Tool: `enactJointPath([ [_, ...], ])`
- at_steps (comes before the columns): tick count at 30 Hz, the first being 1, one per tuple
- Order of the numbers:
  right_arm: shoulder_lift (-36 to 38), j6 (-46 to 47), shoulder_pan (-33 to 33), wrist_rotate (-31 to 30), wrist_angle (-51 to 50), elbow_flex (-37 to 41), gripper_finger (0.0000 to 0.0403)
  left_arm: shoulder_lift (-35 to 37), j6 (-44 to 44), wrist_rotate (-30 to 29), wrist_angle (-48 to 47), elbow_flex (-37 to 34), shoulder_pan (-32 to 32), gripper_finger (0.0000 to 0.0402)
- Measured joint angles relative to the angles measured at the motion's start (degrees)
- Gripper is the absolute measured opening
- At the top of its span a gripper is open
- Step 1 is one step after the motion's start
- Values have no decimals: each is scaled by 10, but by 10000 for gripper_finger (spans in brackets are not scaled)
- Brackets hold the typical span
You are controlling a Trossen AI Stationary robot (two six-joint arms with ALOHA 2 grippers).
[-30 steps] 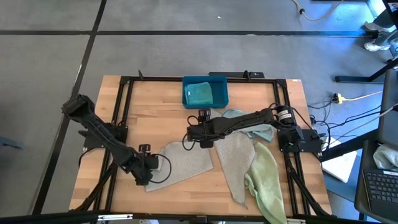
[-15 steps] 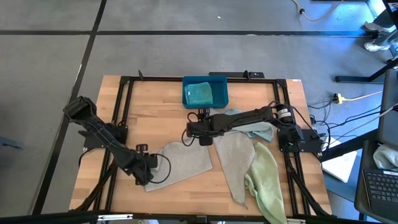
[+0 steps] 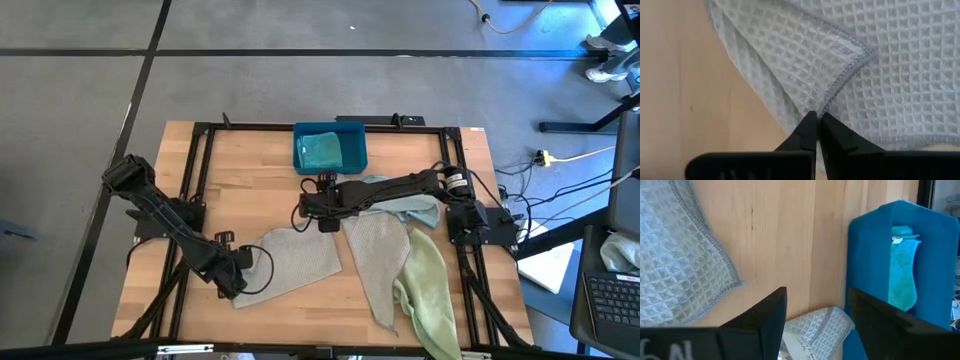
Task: Fold microfiber towels
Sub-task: Fold the left gray towel
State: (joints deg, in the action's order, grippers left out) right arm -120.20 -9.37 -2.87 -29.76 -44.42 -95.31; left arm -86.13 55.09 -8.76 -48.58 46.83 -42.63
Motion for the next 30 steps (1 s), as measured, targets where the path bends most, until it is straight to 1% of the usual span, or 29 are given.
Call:
enactJointPath([
  [3, 0, 0, 4, 0, 3, 0, 216, 0, 23, 10, -13, 2, -4, 4],
  [6, 0, -1, 11, 16, 8, 0, 216, 0, 54, 9, -71, 24, -12, 2],
  [10, 0, -2, 20, 44, 18, 0, 216, 0, 92, -8, -159, 62, -22, 1],
  [12, 0, -2, 22, 49, 21, 0, 216, 0, 94, 0, -151, 69, -26, 3],
  [17, 0, -11, 25, 50, 26, 0, 216, 0, 116, 21, -94, 65, -26, 2],
  [21, 0, -19, 25, 51, 31, 0, 216, 0, 156, 24, -109, 65, -37, 1],
  [26, 0, -22, 27, 74, 31, 0, 216, 0, 211, 38, -142, 65, -62, 1],
  [30, 0, -29, 28, 75, 41, 0, 216, 0, 228, 38, -135, 65, -75, 1],
])
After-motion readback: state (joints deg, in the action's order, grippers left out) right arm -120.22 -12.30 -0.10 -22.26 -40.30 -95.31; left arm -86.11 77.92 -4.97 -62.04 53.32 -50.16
